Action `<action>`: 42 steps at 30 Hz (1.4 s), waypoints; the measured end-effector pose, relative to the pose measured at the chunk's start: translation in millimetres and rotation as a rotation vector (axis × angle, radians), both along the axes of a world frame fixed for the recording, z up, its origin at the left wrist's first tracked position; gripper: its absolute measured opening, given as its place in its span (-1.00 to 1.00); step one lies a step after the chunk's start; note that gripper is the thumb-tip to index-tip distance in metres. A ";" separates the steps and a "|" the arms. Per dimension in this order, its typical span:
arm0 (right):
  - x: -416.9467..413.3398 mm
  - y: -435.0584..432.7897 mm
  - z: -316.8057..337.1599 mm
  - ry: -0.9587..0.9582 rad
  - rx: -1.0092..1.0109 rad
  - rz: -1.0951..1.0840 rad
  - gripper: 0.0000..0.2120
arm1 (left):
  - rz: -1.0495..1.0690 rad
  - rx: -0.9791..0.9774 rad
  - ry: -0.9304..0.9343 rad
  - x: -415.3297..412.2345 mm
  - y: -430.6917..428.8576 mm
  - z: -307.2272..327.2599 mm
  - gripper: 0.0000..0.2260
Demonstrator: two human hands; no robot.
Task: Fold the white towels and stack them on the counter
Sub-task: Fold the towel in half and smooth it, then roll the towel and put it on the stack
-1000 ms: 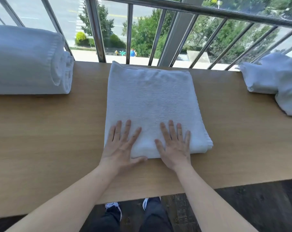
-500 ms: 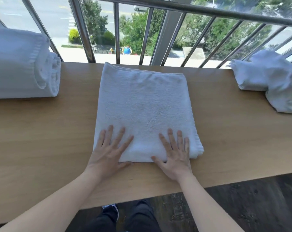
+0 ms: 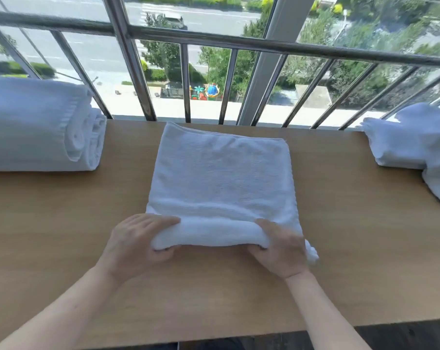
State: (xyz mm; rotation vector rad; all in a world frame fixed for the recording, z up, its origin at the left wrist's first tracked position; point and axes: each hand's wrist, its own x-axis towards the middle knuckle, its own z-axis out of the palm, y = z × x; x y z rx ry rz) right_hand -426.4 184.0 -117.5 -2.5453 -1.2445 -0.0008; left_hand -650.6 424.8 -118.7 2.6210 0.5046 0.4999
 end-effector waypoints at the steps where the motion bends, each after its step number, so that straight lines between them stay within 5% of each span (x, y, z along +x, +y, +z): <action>1: 8.0 5.4 7.6 0.038 -0.031 -0.003 -0.61 | 0.056 -0.071 -0.035 -1.2 4.4 1.5 -0.56; 6: 58.3 31.3 38.3 0.277 -0.211 0.036 -0.56 | 0.303 -0.566 -0.079 16.7 25.2 7.7 -0.44; 9: 91.4 47.9 53.7 0.436 -0.219 0.056 -0.72 | 0.405 -0.672 -0.116 48.9 35.2 6.8 -0.64; 12: 122.8 70.1 70.2 0.562 -0.294 0.081 -0.77 | 0.513 -0.627 -0.128 81.3 51.4 1.9 -0.76; 14: 145.5 89.3 78.7 0.569 -0.333 0.084 -0.75 | 0.565 -0.579 -0.140 99.8 66.1 -0.7 -0.67; 19: 192.6 156.3 81.9 0.311 -0.386 0.200 -0.68 | 0.689 -0.547 -0.095 141.7 105.7 -5.1 -0.41; 24: 209.3 200.1 42.8 0.060 -0.531 0.185 -0.60 | 0.728 -0.522 0.203 173.8 134.0 -10.0 -0.33; 28: 214.1 194.0 9.7 -0.021 -0.379 0.129 -0.66 | 0.742 -0.370 0.408 194.8 147.9 -18.4 -0.30; 34: 228.2 191.0 -19.4 -0.048 -0.239 0.070 -0.56 | 0.804 -0.248 0.377 209.6 149.9 -31.1 -0.25; 42: 234.2 203.0 -24.3 -0.081 -0.403 0.057 -0.31 | 0.829 -0.087 0.290 208.4 145.5 -36.2 -0.27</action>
